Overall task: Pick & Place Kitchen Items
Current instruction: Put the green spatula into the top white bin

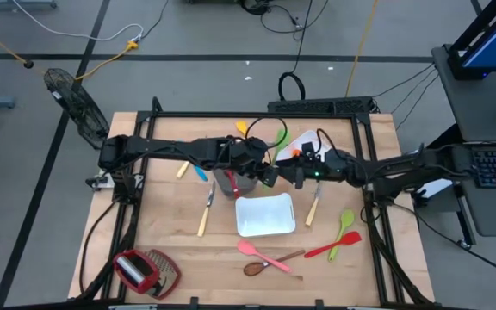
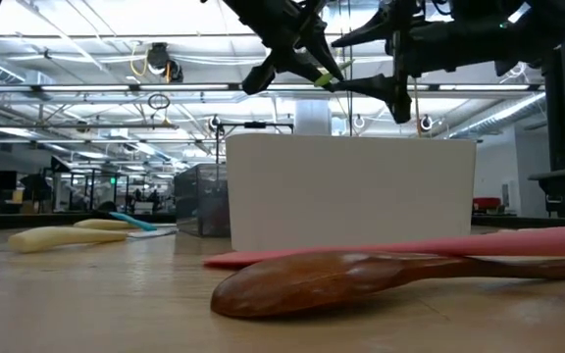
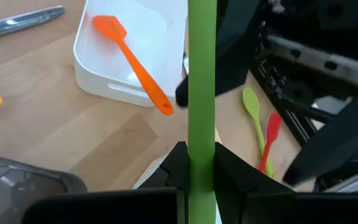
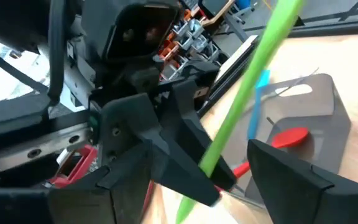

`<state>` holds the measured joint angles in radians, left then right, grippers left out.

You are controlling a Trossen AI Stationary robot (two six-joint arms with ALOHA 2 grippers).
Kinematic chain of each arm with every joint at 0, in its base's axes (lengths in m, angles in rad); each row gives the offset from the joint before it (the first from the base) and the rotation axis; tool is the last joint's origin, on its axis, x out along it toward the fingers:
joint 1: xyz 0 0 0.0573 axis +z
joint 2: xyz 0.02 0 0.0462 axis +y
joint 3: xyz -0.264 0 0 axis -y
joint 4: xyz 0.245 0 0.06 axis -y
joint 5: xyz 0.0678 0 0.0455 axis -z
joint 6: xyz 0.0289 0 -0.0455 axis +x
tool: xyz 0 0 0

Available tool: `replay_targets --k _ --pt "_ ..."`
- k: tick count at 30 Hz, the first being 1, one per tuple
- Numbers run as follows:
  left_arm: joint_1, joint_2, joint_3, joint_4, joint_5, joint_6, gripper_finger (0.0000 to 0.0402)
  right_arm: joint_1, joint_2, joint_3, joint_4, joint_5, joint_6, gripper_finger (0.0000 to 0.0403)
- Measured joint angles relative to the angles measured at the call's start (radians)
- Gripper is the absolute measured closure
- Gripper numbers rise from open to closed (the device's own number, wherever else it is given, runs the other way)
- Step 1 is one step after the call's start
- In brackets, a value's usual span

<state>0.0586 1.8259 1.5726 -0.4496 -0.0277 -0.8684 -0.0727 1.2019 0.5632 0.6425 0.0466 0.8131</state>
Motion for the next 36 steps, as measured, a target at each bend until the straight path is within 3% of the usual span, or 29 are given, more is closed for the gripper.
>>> replay_targets --k 9,19,25,36 --pt "0.000 0.000 0.000 -0.021 -0.006 0.002 0.0368 -0.005 0.040 0.020 0.032 0.001 -0.013 0.0161" --pt "0.000 0.000 0.000 -0.020 0.038 0.037 0.0368 -0.026 0.040 0.020 0.037 -0.010 -0.009 0.0209" --pt "-0.004 -0.001 0.000 0.022 0.116 0.073 0.0368 -0.052 0.040 0.019 0.025 0.007 0.013 0.0239" --pt "0.011 -0.001 0.000 0.036 0.109 0.077 0.0368 -0.064 0.039 0.019 0.018 0.004 0.040 0.0305"
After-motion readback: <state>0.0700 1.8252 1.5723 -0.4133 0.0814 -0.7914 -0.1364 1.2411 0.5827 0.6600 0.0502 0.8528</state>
